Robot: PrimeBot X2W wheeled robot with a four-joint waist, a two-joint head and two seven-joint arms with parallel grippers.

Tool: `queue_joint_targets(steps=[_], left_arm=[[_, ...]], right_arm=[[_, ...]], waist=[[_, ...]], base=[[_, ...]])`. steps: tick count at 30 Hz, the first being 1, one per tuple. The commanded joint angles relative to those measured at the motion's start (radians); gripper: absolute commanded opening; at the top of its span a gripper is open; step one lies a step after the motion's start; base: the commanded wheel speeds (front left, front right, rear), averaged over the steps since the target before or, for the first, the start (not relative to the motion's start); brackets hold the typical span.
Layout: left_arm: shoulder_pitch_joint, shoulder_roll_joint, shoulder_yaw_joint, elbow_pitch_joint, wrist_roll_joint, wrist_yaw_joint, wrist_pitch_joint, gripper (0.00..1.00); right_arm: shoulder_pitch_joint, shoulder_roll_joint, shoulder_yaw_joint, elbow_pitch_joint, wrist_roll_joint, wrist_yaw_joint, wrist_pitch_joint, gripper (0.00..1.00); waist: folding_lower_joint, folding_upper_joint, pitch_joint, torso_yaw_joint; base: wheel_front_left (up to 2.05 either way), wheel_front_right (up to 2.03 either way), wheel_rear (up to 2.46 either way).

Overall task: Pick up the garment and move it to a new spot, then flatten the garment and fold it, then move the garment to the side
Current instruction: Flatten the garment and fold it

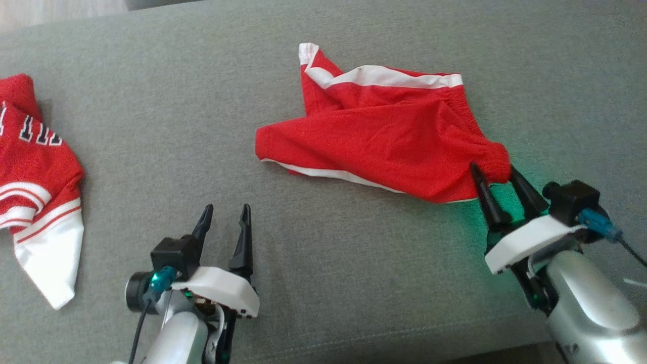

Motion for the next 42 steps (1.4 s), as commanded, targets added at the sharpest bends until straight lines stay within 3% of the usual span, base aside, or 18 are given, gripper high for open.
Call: queue_joint_targets(steps=[1,6,17,18,19,20,28,42], left_arm=[[-0.038,0.008,0.018,-0.034,-0.004,0.006,-0.006,1.0],[-0.058,0.008,-0.008,-0.032,-0.013,0.005,-0.006,1.0],[-0.101,0.008,-0.074,-0.032,-0.036,0.013,-0.006,1.0],[-0.104,0.008,-0.077,-0.032,-0.037,0.014,-0.006,1.0],[-0.106,0.008,-0.079,-0.032,-0.038,0.015,-0.006,1.0],[-0.109,0.008,-0.084,-0.033,-0.042,0.014,-0.006,1.0],[-0.12,0.008,-0.105,-0.048,-0.083,-0.017,-0.006,1.0],[-0.22,0.008,-0.122,-0.002,-0.133,-0.125,-0.006,1.0]], right_arm=[[-0.039,-0.023,0.023,-0.036,0.0,0.007,-0.011,0.0],[-0.12,-0.041,0.009,-0.006,-0.029,0.007,-0.011,0.0],[-0.274,0.004,-0.157,0.28,-0.111,0.007,-0.011,0.0],[-0.284,0.007,-0.162,0.305,-0.119,0.007,-0.011,0.15],[-0.292,0.01,-0.166,0.334,-0.126,0.007,-0.011,0.76],[-0.3,0.015,-0.169,0.358,-0.131,0.007,-0.011,1.0],[-0.248,0.012,-0.226,0.319,-0.209,0.007,-0.011,1.0],[-0.11,0.052,-0.331,0.121,-0.188,0.007,-0.011,1.0]], waist=[[0.0,0.0,0.01,0.013],[0.0,0.0,0.035,0.053],[0.0,0.0,0.072,0.15],[0.0,0.0,0.074,0.153],[0.0,0.0,0.075,0.154],[0.0,0.0,0.075,0.155],[0.0,0.0,0.054,0.108],[0.0,0.0,0.088,-0.026]], base=[[0.0,0.0,0.0],[0.0,0.0,0.0],[0.0,0.0,0.0],[0.0,0.0,0.0],[0.0,0.0,0.0],[0.0,0.0,0.0],[0.0,0.0,0.0],[0.0,0.0,0.0]])
